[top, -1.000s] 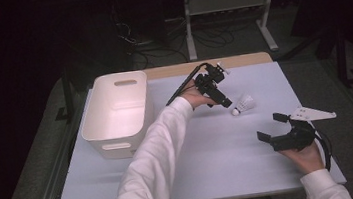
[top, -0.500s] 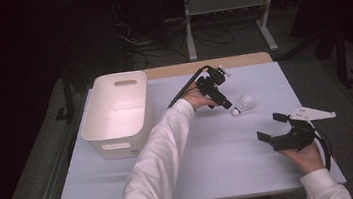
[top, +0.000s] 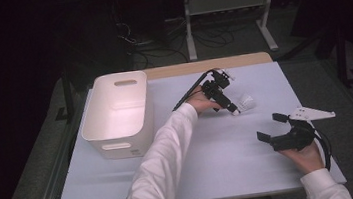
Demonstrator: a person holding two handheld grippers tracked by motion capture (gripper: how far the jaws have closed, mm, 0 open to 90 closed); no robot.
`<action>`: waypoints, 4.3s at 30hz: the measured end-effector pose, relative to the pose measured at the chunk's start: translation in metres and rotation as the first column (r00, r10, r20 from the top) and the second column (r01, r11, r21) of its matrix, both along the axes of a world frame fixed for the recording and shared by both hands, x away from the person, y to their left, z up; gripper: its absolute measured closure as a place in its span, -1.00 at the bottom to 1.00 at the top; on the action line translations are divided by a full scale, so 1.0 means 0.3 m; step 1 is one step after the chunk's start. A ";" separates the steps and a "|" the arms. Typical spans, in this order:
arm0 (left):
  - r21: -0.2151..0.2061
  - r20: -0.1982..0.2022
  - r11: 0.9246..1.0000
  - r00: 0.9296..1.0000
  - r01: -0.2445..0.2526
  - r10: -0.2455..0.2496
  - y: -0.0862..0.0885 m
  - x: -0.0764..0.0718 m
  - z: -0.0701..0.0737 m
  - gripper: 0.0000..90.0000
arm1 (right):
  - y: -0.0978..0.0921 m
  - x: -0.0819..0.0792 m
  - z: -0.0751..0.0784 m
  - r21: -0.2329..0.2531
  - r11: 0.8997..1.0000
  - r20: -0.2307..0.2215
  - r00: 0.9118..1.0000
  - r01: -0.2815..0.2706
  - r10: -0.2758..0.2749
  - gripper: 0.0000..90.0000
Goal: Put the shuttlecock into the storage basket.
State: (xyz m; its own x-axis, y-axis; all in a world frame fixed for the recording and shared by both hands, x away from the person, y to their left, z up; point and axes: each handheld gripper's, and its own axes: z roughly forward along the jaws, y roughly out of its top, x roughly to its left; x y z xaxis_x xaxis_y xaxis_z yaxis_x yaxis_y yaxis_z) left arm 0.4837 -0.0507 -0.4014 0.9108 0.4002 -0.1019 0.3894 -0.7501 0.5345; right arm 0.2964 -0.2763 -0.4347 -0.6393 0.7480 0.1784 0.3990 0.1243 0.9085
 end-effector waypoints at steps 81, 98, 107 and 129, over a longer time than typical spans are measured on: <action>-0.003 0.032 0.997 0.997 0.075 -0.075 -0.109 -0.045 -0.063 0.44 | 0.007 -0.003 0.001 -0.001 1.000 -0.006 1.000 -0.016 0.016 -1.00; -0.053 0.054 0.996 0.997 0.065 -0.062 -0.066 -0.054 -0.032 0.44 | 0.006 -0.002 0.000 -0.005 1.000 -0.004 1.000 -0.017 0.017 -1.00; -0.102 0.071 0.994 0.997 0.046 -0.039 -0.044 -0.060 0.008 0.44 | 0.007 -0.002 0.000 -0.003 1.000 -0.005 1.000 -0.018 0.018 -1.00; -0.140 0.123 0.989 0.992 0.053 -0.036 0.018 -0.070 0.122 0.44 | 0.009 -0.001 -0.001 -0.004 1.000 -0.006 1.000 -0.020 0.020 -1.00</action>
State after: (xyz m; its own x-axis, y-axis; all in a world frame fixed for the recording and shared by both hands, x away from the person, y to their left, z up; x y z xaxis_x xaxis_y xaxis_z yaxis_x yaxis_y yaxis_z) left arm 0.4627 -0.0453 -0.3650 0.9364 0.3483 -0.0438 0.2838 -0.6777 0.6784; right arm 0.2962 -0.2735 -0.4351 -0.6534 0.7355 0.1790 0.4014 0.1362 0.9057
